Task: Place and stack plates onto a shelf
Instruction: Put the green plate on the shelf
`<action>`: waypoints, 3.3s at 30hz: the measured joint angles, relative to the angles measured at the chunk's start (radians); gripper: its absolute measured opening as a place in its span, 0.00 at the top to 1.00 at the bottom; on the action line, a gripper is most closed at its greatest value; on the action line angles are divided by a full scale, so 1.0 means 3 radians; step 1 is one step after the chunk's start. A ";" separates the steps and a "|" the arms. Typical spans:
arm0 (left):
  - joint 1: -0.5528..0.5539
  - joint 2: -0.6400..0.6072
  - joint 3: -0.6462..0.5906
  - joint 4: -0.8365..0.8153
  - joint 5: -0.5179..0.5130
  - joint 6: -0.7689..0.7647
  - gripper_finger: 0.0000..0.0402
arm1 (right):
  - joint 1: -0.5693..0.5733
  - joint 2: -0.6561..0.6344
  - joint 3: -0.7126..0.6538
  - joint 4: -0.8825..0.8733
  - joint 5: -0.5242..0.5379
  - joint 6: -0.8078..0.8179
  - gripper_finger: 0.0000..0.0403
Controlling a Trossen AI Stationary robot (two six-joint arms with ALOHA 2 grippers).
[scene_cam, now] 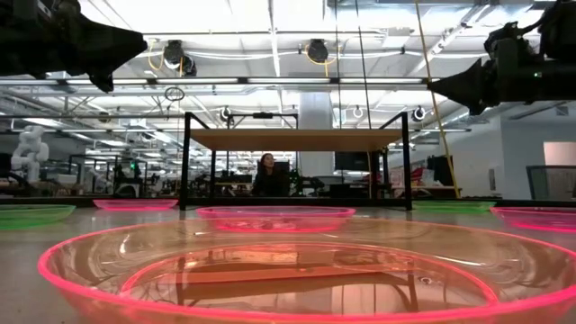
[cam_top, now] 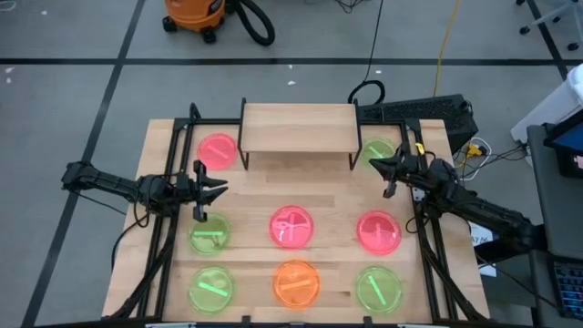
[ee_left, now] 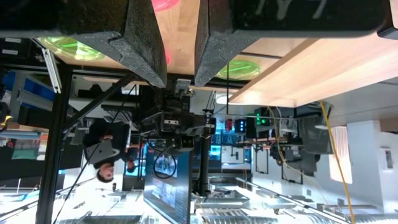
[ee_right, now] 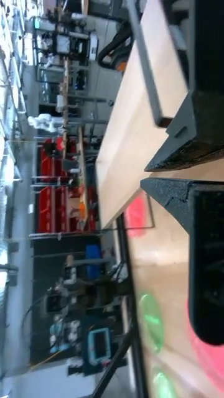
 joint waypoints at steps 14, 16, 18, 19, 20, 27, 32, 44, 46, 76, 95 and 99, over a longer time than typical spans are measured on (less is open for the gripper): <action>0.0001 0.0000 0.0001 0.0000 0.0000 -0.0001 0.78 | -0.0001 0.0936 0.0644 -0.0327 0.0128 -0.0405 0.97; 0.0001 0.0001 0.0001 -0.0001 0.0000 -0.0001 0.78 | 0.0000 0.1003 0.0761 -0.0377 0.0149 -0.0479 0.97; 0.0000 0.0001 0.0000 -0.0001 0.0000 -0.0001 0.78 | 0.0000 0.1049 0.0883 -0.0454 0.0132 -0.0520 0.97; 0.0000 0.0001 0.0001 -0.0001 0.0000 0.0000 0.78 | 0.0000 0.1064 0.0937 -0.0494 0.0103 -0.0551 0.96; 0.0000 0.0001 0.0001 -0.0001 0.0000 -0.0001 0.78 | 0.0000 0.1075 0.0992 -0.0549 0.0097 -0.0590 0.96; 0.0000 0.0001 0.0001 -0.0001 0.0000 -0.0001 0.78 | 0.0010 0.1175 0.1365 -0.1320 0.0368 -0.0701 0.93; 0.0001 0.0001 0.0000 -0.0001 0.0000 -0.0001 0.78 | 0.0122 0.1338 0.1461 -0.1400 0.0605 -0.0475 0.90; 0.0001 0.0001 0.0001 -0.0003 0.0000 -0.0001 0.78 | 0.0424 0.1700 0.1846 -0.1915 0.1042 -0.0888 0.75; 0.0000 0.0001 0.0001 -0.0003 0.0000 0.0000 0.78 | 0.0440 0.1776 0.1935 -0.2094 0.1152 -0.0857 0.73; 0.0001 0.0001 0.0001 -0.0004 0.0000 0.0000 0.78 | 0.0299 0.3305 0.2033 -0.2608 0.1813 -0.0613 0.68; 0.0001 0.0001 0.0001 -0.0004 0.0000 0.0000 0.78 | 0.0260 0.3305 0.1581 -0.2056 0.1509 -0.0606 0.68; 0.0001 0.0001 0.0001 -0.0004 0.0000 -0.0001 0.78 | 0.0258 0.3305 0.1581 -0.2036 0.1684 -0.0402 0.68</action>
